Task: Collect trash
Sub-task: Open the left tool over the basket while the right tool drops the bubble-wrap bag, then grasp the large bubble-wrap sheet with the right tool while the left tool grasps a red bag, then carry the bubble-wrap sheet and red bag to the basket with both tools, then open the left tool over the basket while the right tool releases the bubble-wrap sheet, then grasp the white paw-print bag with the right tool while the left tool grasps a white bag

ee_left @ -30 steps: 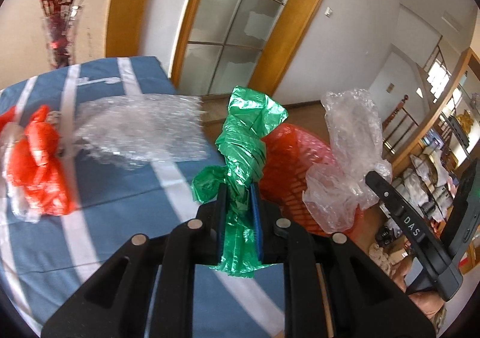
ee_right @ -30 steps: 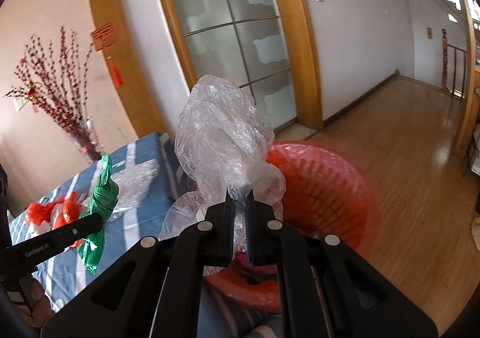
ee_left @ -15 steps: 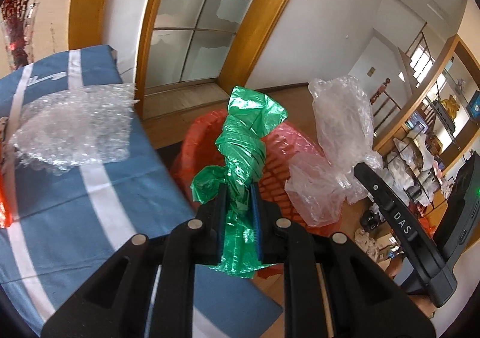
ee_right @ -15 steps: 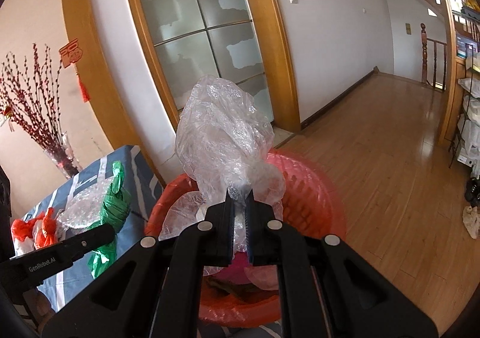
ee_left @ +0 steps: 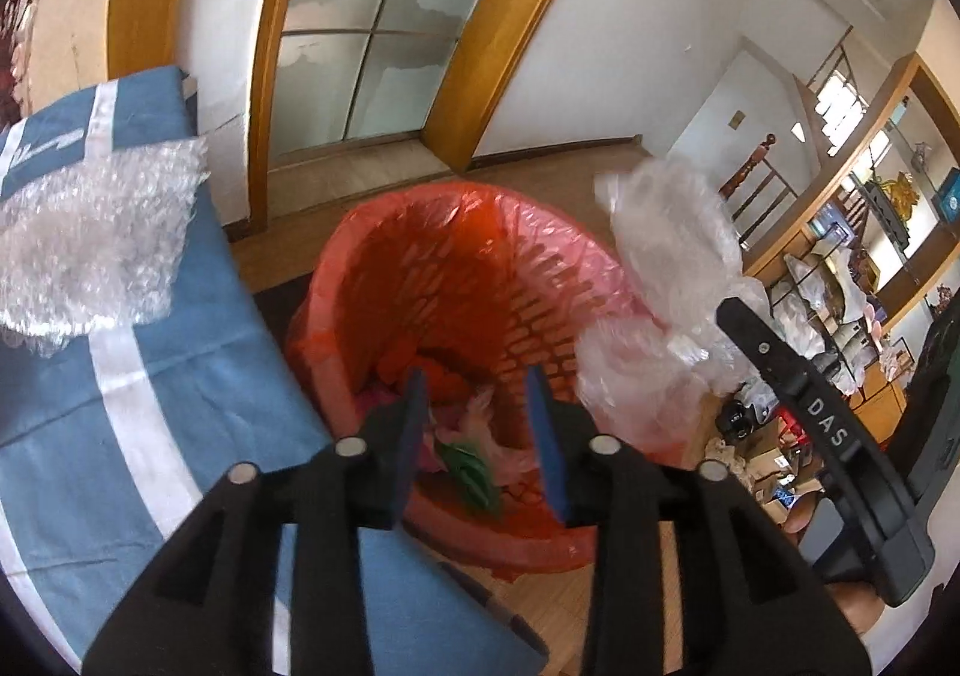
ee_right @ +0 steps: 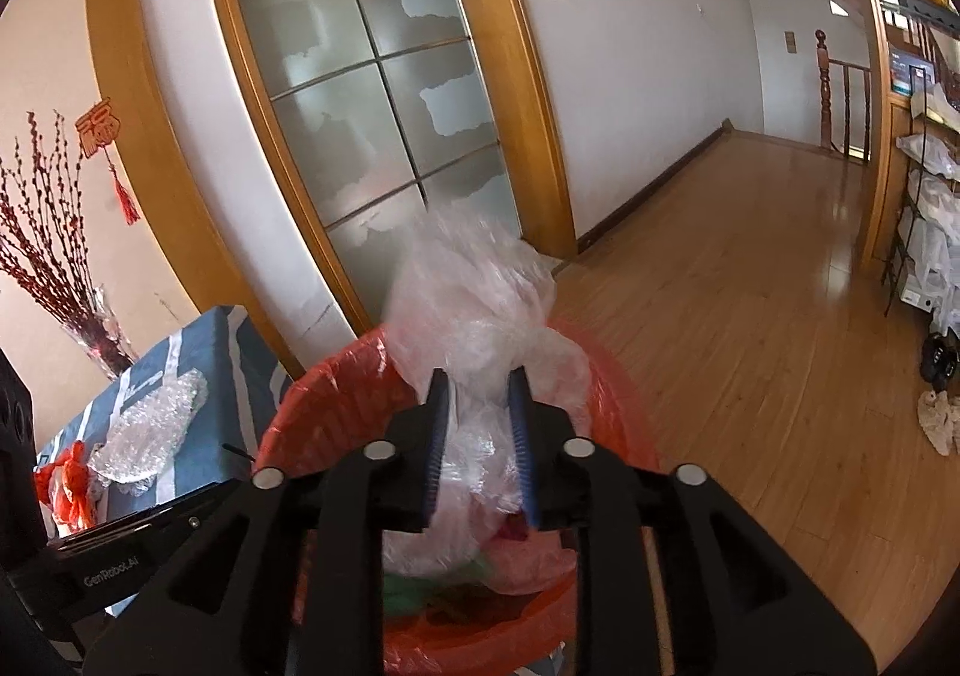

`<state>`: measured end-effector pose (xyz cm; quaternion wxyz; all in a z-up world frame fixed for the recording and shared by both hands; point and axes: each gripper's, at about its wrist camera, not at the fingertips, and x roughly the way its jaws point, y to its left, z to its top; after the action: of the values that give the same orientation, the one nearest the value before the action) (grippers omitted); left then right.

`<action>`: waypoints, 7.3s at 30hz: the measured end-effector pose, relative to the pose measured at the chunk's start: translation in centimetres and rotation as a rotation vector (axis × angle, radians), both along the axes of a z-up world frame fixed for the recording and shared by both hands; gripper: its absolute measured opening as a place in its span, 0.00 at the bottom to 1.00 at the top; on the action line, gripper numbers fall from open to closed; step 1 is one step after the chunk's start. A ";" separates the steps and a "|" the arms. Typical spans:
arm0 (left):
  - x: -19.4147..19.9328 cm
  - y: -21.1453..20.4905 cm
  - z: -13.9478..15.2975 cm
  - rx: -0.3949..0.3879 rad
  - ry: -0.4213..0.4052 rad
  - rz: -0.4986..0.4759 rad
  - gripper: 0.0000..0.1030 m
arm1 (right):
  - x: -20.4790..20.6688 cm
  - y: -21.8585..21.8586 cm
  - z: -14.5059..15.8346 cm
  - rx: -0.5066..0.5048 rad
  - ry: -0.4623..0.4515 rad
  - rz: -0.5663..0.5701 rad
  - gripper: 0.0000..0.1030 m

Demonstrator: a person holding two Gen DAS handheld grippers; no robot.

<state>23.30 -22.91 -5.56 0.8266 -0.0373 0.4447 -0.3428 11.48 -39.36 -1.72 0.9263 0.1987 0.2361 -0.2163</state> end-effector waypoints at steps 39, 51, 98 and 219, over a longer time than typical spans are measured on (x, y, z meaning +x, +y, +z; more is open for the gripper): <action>-2.9 27.7 1.3 0.175 -0.160 0.593 0.67 | 9.8 18.3 0.6 -0.061 0.072 0.489 0.59; -2.1 35.2 1.2 0.181 -0.147 0.752 0.71 | 19.5 24.8 -2.8 -0.046 0.206 0.520 0.69; 5.8 23.9 0.8 0.227 -0.114 0.565 0.22 | 10.0 15.2 -1.9 0.074 0.170 0.430 0.09; -3.0 34.6 1.7 0.188 -0.175 0.716 0.86 | 11.5 24.8 -1.4 -0.025 0.153 0.570 0.60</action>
<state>20.26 11.66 -3.84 0.9288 -0.0848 0.3607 0.0079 23.00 -14.61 -3.12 0.9315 0.0963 0.3489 0.0353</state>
